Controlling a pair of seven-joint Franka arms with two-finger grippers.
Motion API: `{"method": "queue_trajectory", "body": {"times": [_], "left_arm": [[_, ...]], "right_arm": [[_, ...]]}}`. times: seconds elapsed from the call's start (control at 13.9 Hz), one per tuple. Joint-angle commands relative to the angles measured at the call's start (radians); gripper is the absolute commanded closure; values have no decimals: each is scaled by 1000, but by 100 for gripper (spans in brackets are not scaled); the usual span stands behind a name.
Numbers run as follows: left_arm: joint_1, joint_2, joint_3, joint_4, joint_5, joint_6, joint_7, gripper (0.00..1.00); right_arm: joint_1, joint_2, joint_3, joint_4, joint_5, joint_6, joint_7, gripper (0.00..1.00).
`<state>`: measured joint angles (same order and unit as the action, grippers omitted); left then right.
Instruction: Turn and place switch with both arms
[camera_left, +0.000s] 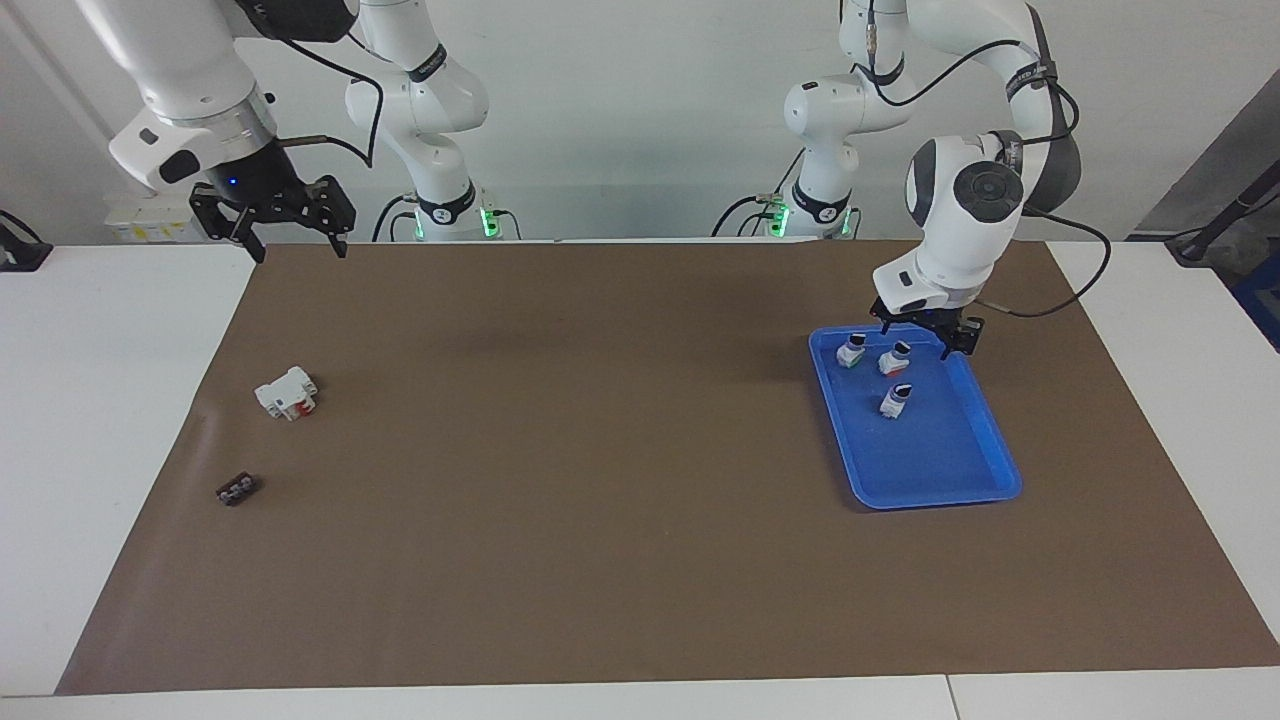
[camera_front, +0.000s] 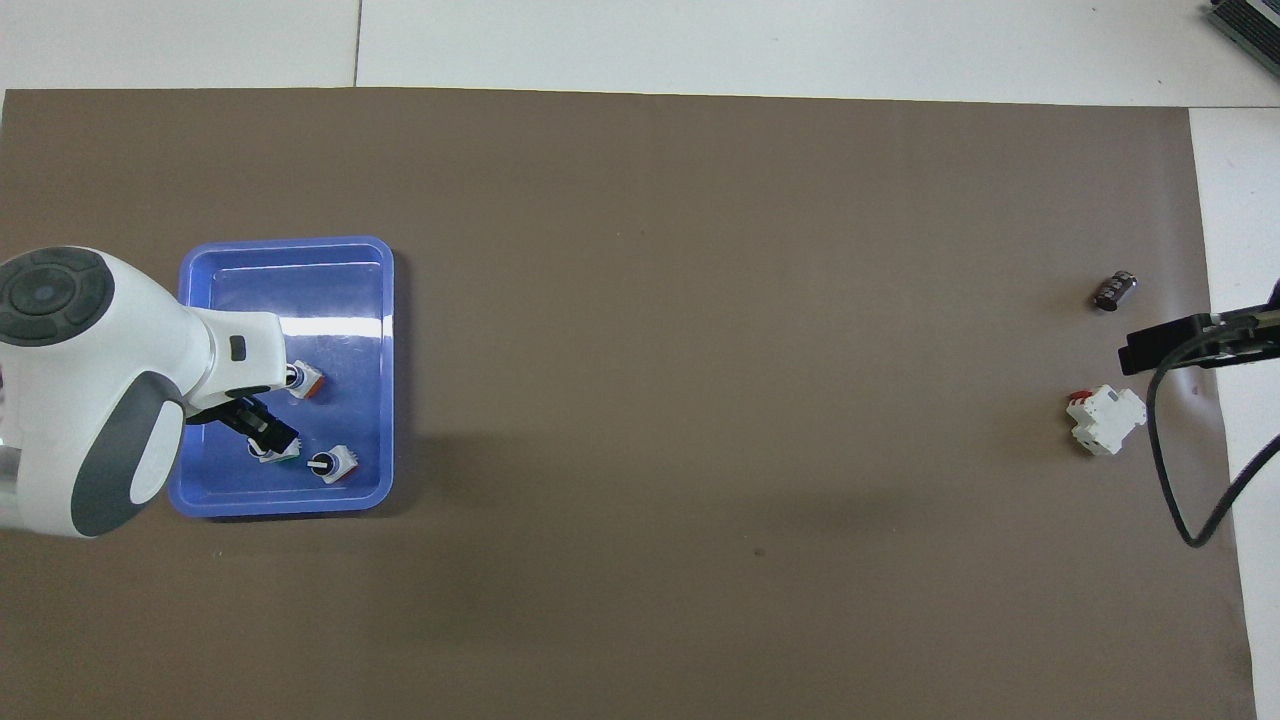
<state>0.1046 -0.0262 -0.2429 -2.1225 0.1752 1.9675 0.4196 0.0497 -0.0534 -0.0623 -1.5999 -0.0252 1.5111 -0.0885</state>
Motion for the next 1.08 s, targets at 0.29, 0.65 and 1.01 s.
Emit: {"method": "queue_trajectory", "body": {"times": [0.29, 0.65, 1.01], "left_arm": [[-80, -96, 131, 16, -9, -33, -108, 0], [-118, -75, 215, 238, -209, -147, -279, 0], [-146, 31, 252, 539, -306, -345, -377, 0]], "right_arm": [[-2, -20, 4, -20, 2, -2, 13, 0], [-2, -20, 4, -20, 1, -2, 13, 0], [-2, -20, 4, -20, 1, -2, 13, 0]]}}
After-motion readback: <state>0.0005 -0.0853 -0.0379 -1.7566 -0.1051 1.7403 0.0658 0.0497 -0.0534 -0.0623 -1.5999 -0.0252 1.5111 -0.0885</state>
